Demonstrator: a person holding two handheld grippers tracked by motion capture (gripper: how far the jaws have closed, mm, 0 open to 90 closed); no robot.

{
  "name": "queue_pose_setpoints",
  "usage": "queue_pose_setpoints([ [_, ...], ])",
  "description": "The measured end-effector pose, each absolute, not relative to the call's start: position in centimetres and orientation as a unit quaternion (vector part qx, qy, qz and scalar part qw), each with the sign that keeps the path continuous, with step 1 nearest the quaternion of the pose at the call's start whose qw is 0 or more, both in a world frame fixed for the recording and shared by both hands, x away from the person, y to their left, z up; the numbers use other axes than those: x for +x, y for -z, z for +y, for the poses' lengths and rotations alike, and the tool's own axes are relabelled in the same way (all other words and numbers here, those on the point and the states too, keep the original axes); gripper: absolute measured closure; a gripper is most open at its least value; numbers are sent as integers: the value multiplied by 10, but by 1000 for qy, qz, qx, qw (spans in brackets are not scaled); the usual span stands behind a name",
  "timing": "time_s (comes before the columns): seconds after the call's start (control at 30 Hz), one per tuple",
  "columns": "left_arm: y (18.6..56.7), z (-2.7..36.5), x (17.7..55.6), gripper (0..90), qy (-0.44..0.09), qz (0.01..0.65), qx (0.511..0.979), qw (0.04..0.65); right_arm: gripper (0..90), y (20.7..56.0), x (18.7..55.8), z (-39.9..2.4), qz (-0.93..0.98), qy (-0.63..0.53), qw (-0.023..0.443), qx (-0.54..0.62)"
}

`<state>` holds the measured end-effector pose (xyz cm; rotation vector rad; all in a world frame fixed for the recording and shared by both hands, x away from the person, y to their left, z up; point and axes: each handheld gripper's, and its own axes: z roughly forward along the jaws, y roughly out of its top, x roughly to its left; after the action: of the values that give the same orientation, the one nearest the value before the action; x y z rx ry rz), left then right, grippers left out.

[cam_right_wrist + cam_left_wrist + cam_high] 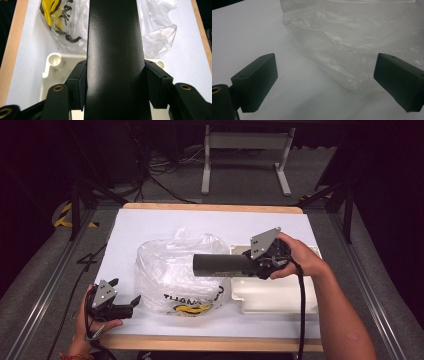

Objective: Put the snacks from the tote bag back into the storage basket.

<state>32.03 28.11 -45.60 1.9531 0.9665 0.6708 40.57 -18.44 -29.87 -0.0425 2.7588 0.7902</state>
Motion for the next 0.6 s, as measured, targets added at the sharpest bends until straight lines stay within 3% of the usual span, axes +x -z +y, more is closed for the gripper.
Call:
queue_pose_setpoints([
  [0.6, 455, 282, 319, 59, -272, 389, 771, 424, 429, 292, 397, -235, 949, -275, 153, 12],
])
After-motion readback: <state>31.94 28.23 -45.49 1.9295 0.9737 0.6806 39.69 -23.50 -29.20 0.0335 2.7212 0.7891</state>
